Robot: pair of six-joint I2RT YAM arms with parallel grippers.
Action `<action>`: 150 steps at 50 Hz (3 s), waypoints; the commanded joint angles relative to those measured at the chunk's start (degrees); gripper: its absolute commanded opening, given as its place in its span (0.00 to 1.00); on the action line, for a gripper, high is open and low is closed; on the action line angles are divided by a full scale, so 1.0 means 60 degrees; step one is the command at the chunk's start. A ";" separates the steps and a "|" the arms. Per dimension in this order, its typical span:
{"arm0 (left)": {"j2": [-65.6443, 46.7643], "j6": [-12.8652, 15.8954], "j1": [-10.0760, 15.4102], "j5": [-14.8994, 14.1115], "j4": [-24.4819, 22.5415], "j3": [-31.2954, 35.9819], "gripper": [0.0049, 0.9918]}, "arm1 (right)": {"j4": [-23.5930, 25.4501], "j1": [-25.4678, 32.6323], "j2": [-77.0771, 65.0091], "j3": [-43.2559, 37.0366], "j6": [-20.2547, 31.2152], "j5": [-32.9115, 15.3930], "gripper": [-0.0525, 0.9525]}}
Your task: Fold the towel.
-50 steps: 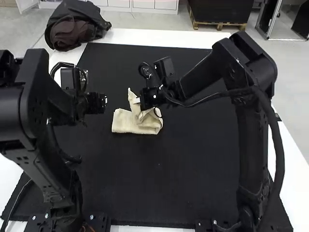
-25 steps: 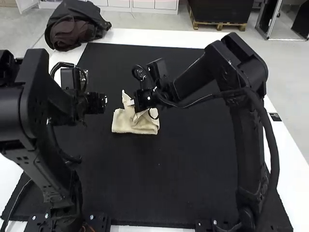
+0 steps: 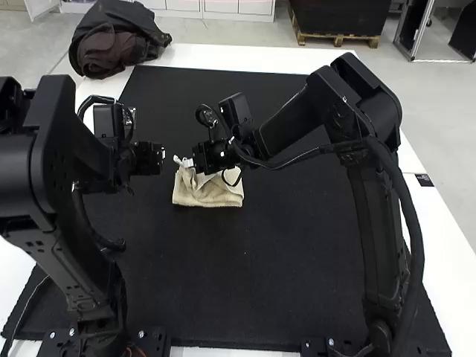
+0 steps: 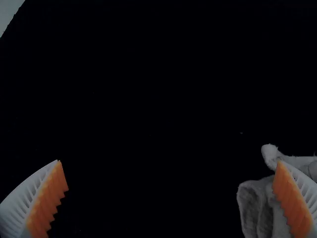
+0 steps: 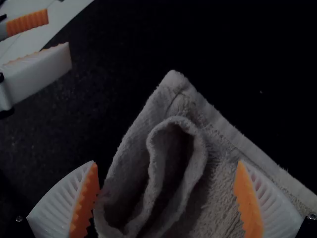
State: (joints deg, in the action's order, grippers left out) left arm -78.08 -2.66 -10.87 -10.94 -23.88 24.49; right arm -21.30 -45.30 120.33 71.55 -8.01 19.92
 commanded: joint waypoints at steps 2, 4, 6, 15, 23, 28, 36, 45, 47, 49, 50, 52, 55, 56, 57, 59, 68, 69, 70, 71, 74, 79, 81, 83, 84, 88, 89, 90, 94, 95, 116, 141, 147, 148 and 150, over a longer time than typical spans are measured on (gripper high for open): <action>0.0006 -0.0055 -0.0048 -0.0066 -0.0107 0.0005 0.98 | -0.0068 0.0064 -0.0192 0.0365 0.0017 -0.0142 0.66; 0.0006 -0.0070 -0.0048 -0.0066 -0.0122 0.0005 0.98 | -0.0112 0.0123 -0.0251 0.0336 0.0017 -0.0142 0.56; 0.0006 -0.0070 -0.0048 -0.0066 -0.0122 0.0020 0.98 | -0.0185 0.0226 -0.0339 0.0248 0.0090 -0.0127 0.24; 0.0006 -0.0055 -0.0048 -0.0081 -0.0092 0.0005 0.98 | -0.1020 0.0621 -0.0632 -0.0147 -0.0057 -0.0215 0.03; 0.0006 -0.0055 -0.0048 -0.0081 -0.0151 0.0005 0.98 | -0.1211 0.0768 -0.0632 -0.0514 -0.0013 -0.0200 0.03; 0.0006 -0.0055 -0.0048 -0.0081 -0.0195 0.0005 0.98 | -0.1562 0.0738 -0.0529 -0.0763 -0.0027 -0.0200 0.03; -0.0008 -0.0055 -0.0048 -0.0110 -0.0166 0.0005 0.98 | -0.1870 0.0680 -0.0207 -0.0909 -0.0013 -0.0186 0.03; 0.0006 -0.0041 -0.0063 -0.0110 -0.0166 0.0005 0.98 | -0.2251 0.0431 0.0057 -0.0865 -0.0086 -0.0142 0.03; -0.0008 -0.0055 -0.0063 -0.0096 -0.0180 0.0005 0.98 | -0.2295 0.0372 0.0145 -0.0851 -0.0086 -0.0127 0.03; 0.0006 -0.0055 -0.0063 -0.0125 -0.0180 0.0005 0.98 | -0.2324 0.0328 0.0218 -0.0836 -0.0086 -0.0112 0.03; -0.0008 -0.0055 -0.0063 -0.0125 -0.0195 0.0005 0.98 | -0.2353 0.0299 0.0247 -0.0836 -0.0086 -0.0098 0.03; 0.0006 -0.0055 -0.0063 -0.0140 -0.0195 0.0005 0.98 | -0.2441 0.0269 0.0335 -0.0851 -0.0086 -0.0098 0.03; 0.0006 -0.0055 -0.0063 -0.0154 -0.0195 0.0005 0.98 | -0.2529 0.0255 0.0423 -0.0865 -0.0086 -0.0068 0.03; 0.0006 -0.0055 -0.0063 -0.0154 -0.0195 0.0005 0.98 | -0.2558 0.0255 0.0452 -0.0880 -0.0086 -0.0068 0.03; 0.0006 -0.0055 -0.0063 -0.0154 -0.0195 0.0005 0.98 | -0.2573 0.0255 0.0467 -0.0880 -0.0086 -0.0068 0.03; 0.0006 -0.0055 -0.0063 -0.0154 -0.0210 0.0005 0.98 | -0.2617 0.0255 0.0540 -0.0895 -0.0071 -0.0039 0.03; -0.0008 -0.0070 -0.0063 -0.0154 -0.0254 0.0005 0.98 | -0.3100 0.0240 0.0921 -0.0938 -0.0115 0.0107 0.03; 0.0006 -0.0070 -0.0063 -0.0154 -0.0283 0.0005 0.98 | -0.3232 0.0226 0.0994 -0.0938 -0.0130 0.0122 0.03; 0.0006 -0.0070 -0.0063 -0.0154 -0.0298 0.0005 0.98 | -0.3306 0.0211 0.1038 -0.0953 -0.0130 0.0122 0.03; 0.0006 -0.0070 -0.0063 -0.0154 -0.0298 0.0005 0.98 | -0.3349 0.0182 0.1097 -0.0968 -0.0130 0.0137 0.03; 0.0006 -0.0070 -0.0063 -0.0154 -0.0385 0.0005 0.98 | -0.3555 0.0108 0.1229 -0.0997 -0.0130 0.0166 0.03; 0.0006 -0.0070 -0.0063 -0.0154 -0.0415 0.0034 0.98 | -0.3862 0.0035 0.1522 -0.1056 -0.0130 0.0166 0.03; 0.0006 -0.0070 -0.0063 -0.0154 -0.0429 0.0034 0.98 | -0.4009 0.0035 0.1624 -0.1070 -0.0130 0.0181 0.03; 0.0006 -0.0085 -0.0063 -0.0140 -0.0459 0.0034 0.98 | -0.4155 0.0035 0.1727 -0.1129 -0.0130 0.0181 0.03; 0.0006 -0.0085 -0.0063 -0.0140 -0.0459 0.0049 0.98 | -0.4258 0.0020 0.1785 -0.1173 -0.0130 0.0181 0.03; -0.0008 -0.0085 -0.0063 -0.0140 -0.0459 0.0078 0.98 | -0.4551 -0.0023 0.1976 -0.1231 -0.0115 0.0151 0.03; -0.0008 -0.0099 -0.0048 -0.0125 -0.0459 0.0078 0.98 | -0.4609 -0.0038 0.2049 -0.1261 -0.0115 0.0137 0.03; -0.0008 -0.0099 -0.0048 -0.0125 -0.0473 0.0093 0.98 | -0.4639 -0.0053 0.2093 -0.1275 -0.0115 0.0137 0.03; 0.0006 -0.0246 -0.0048 -0.0140 -0.0532 0.0108 0.98 | -0.4858 -0.0126 0.2254 -0.1378 0.0002 0.0093 0.03; 0.0006 -0.0275 -0.0033 -0.0140 -0.0547 0.0108 0.98 | -0.4902 -0.0141 0.2298 -0.1407 0.0017 0.0078 0.03; 0.0270 -0.0334 -0.0033 -0.0125 -0.0136 0.0664 0.98 | -0.5005 0.0269 0.0877 -0.1554 -0.0247 0.0107 0.03; 0.1940 -0.0817 0.1329 0.0007 0.2735 0.4180 0.98 | -0.2383 0.2818 -0.5334 -0.1173 -0.1082 0.0342 0.03; 0.2570 -0.1154 0.2296 0.0446 0.3072 0.4781 0.98 | -0.2148 0.3814 -0.7121 -0.1422 -0.1580 0.0517 0.03; 0.2672 -0.1257 0.2369 0.0490 0.3101 0.4854 0.98 | -0.2163 0.4049 -0.7487 -0.1510 -0.1712 0.0532 0.03; 0.2907 -0.1418 0.2471 0.0505 0.3174 0.4927 0.98 | -0.2148 0.4386 -0.7956 -0.1642 -0.1756 0.0620 0.03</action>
State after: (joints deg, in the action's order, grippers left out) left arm -64.31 -7.97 1.93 -9.82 -5.39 51.22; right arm -33.93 -24.16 81.36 63.02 -14.68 21.69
